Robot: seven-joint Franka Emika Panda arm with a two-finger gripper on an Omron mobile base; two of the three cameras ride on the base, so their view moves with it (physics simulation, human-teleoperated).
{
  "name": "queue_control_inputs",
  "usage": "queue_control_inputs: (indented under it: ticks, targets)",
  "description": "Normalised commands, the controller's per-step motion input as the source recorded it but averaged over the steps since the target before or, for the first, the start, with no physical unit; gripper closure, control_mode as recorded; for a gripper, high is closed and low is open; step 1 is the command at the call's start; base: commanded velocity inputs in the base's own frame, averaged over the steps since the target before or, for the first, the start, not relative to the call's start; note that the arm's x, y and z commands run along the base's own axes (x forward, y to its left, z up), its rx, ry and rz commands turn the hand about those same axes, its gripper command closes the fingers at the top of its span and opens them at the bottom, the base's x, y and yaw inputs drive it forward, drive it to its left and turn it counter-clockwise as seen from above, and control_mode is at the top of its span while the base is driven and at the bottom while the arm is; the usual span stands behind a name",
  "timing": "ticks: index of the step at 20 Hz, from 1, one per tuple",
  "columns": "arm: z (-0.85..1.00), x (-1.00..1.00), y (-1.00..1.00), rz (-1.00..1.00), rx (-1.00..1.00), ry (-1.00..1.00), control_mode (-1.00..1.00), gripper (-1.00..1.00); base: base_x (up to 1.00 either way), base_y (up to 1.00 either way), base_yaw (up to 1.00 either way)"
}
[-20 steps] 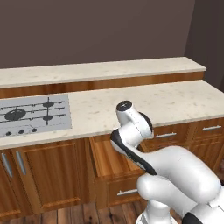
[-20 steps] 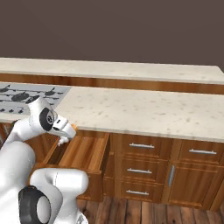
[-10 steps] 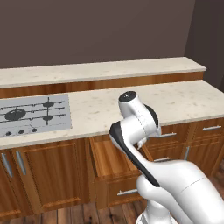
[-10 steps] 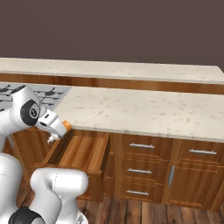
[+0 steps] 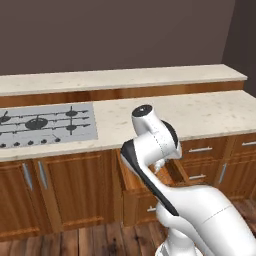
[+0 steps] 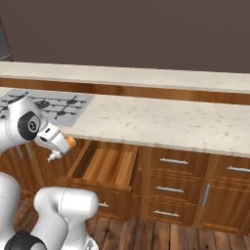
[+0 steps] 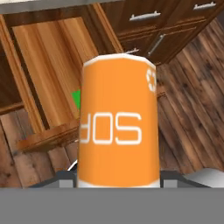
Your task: Restock the sink supplies by placing the sponge and soap dispenser on the counter and next to the sink. Make sure the soap dispenser is upright.
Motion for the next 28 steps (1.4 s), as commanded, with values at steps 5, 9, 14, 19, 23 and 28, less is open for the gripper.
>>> queue_control_inputs:
  ticks: [5, 9, 14, 19, 23, 28]
  targets:
    - [0.0, 0.0, 0.0, 0.0, 0.0, 0.0, 1.0, 1.0, -0.44, 1.0, 0.45]
    - [0.0, 0.0, 0.0, 0.0, 0.0, 0.0, 1.0, 1.0, -0.07, 1.0, 0.53]
    - [0.0, 0.0, 0.0, 0.0, 0.0, 0.0, 1.0, 1.0, 0.03, 0.97, 0.57]
    - [0.0, 0.0, 0.0, 0.0, 0.0, 0.0, 1.0, 1.0, 0.18, 0.51, 0.72]
    - [0.0, 0.0, 0.0, 0.0, 0.0, 0.0, 1.0, 1.0, 0.12, 0.34, 0.8]
    - [0.0, 0.0, 0.0, 0.0, 0.0, 0.0, 1.0, 1.0, 0.16, 0.29, 0.81]
